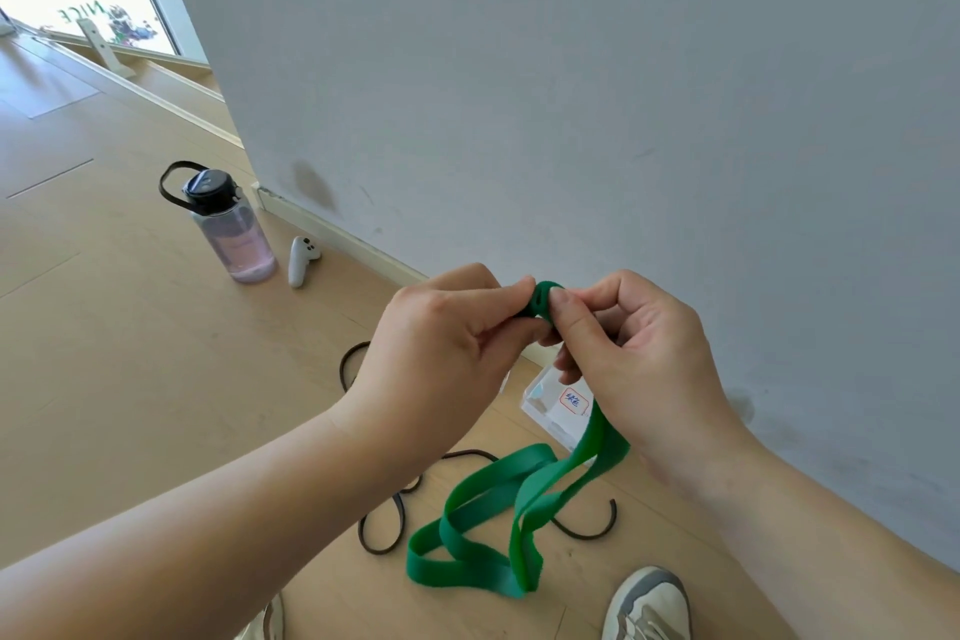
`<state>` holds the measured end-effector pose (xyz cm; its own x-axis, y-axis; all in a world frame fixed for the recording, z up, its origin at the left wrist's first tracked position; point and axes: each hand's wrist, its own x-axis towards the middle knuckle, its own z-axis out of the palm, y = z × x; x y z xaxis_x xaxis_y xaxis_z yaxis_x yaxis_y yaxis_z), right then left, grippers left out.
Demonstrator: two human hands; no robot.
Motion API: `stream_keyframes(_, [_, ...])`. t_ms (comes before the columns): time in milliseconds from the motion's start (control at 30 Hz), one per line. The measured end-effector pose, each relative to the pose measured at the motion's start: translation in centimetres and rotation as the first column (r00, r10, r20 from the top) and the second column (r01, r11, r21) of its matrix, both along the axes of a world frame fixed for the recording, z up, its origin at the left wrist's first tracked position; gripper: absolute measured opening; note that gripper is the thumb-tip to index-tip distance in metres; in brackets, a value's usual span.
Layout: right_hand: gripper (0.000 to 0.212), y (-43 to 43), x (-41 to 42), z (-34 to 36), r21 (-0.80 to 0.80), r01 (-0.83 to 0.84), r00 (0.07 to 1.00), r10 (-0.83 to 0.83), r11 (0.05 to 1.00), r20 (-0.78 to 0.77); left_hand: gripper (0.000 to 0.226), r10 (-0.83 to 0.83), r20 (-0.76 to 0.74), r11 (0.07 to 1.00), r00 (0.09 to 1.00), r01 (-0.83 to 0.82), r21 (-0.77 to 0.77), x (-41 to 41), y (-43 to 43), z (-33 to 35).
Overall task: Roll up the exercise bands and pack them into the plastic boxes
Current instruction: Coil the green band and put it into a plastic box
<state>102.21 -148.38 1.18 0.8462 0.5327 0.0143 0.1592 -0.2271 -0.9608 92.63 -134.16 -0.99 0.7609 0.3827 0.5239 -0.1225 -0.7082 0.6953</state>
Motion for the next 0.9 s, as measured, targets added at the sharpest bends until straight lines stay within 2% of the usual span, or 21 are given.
stream_keyframes(100, [0.016, -0.1, 0.6, 0.0, -0.016, 0.003, 1.000, -0.003, 1.000, -0.024, 0.022, -0.032, -0.076, 0.996, 0.997, 0.038, 0.086, -0.1, -0.3, -0.1])
stream_keyframes(167, [0.015, -0.3, 0.9, 0.1, -0.013, -0.022, 0.999, 0.022, 1.000, -0.046, 0.021, -0.046, -0.095, 0.996, 0.994, 0.053, 0.068, -0.2, -0.2, 0.0])
stream_keyframes(233, [0.015, -0.3, 1.0, 0.2, -0.006, -0.056, 0.997, 0.056, 0.998, -0.057, 0.019, -0.068, -0.112, 0.997, 0.991, 0.071, 0.018, -0.2, 0.4, 0.1])
stream_keyframes(367, [0.015, -0.5, 1.3, 0.4, -0.007, -0.100, 0.993, 0.099, 0.995, -0.066, 0.030, -0.150, -0.212, 0.986, 0.966, 0.131, -0.101, -0.1, 2.0, 1.0])
stream_keyframes(467, [0.017, -0.7, 1.4, 0.3, -0.034, -0.126, 0.991, 0.124, 0.991, -0.058, 0.028, -0.243, -0.264, 0.959, 0.934, 0.190, -0.208, -0.2, 2.6, 1.6])
stream_keyframes(567, [0.016, -0.8, 1.8, 0.4, -0.061, -0.108, 0.994, 0.107, 0.992, -0.027, 0.025, -0.263, -0.271, 0.937, 0.926, 0.177, -0.302, 0.3, 2.3, 2.0])
stream_keyframes(733, [0.014, -1.3, 2.8, 1.4, -0.067, -0.071, 0.997, 0.070, 0.995, -0.025, 0.026, -0.351, -0.234, 0.779, 0.907, 0.144, -0.611, 1.6, 1.4, 2.9])
stream_keyframes(900, [0.016, -1.9, 2.7, 2.2, -0.031, -0.037, 0.994, 0.033, 0.999, -0.106, 0.024, -0.303, -0.196, 0.805, 0.933, 0.140, -0.576, 2.3, 0.1, 3.1])
